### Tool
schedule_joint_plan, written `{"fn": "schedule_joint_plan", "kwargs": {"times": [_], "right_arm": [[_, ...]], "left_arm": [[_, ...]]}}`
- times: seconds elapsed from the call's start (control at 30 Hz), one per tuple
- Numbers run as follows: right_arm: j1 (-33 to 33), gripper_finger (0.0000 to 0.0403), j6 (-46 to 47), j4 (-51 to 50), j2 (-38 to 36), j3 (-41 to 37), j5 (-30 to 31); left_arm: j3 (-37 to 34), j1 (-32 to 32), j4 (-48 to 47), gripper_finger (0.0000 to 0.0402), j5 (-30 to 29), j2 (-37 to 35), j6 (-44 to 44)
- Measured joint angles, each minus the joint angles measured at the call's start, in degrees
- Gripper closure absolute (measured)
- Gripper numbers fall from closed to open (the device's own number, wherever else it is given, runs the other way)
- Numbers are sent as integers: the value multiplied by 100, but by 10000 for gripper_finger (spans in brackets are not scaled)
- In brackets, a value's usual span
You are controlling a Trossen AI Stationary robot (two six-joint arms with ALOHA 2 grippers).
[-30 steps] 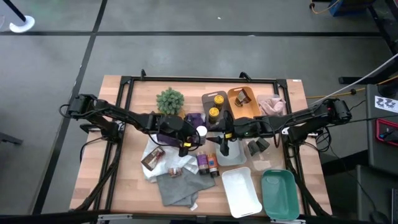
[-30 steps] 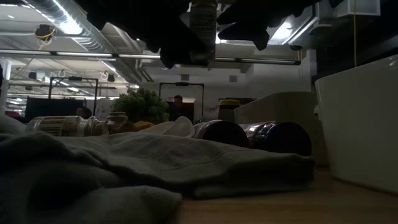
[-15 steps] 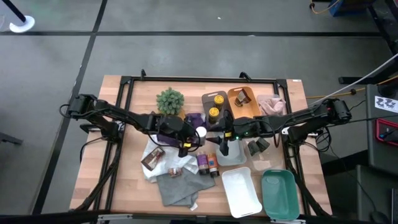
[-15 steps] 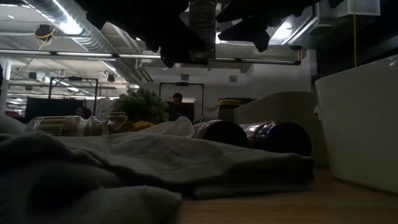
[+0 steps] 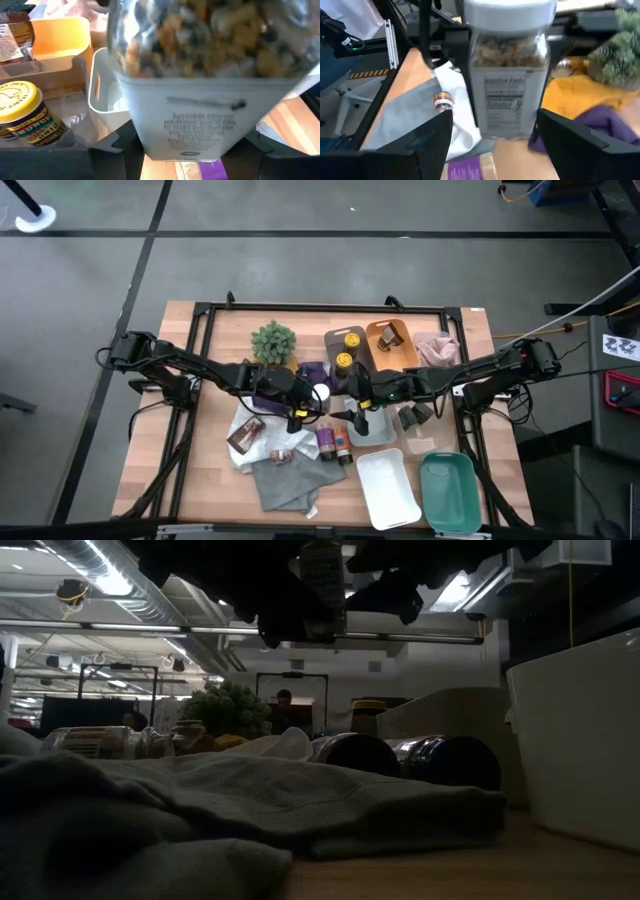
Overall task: Sort spices by type
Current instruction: Put the white seasoning bottle into the gray bin
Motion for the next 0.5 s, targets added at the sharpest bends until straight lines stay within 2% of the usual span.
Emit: {"fn": "schedule_joint_plan", "kwargs": {"times": [0.17, 0.5], "right_arm": [[0, 113, -515, 414, 2, -1, 255], [2, 113, -544, 1175, 250, -1, 462]], "left_arm": [[0, 4, -11, 208, -12, 0, 8], [0, 4, 6, 208, -4, 0, -4]]}}
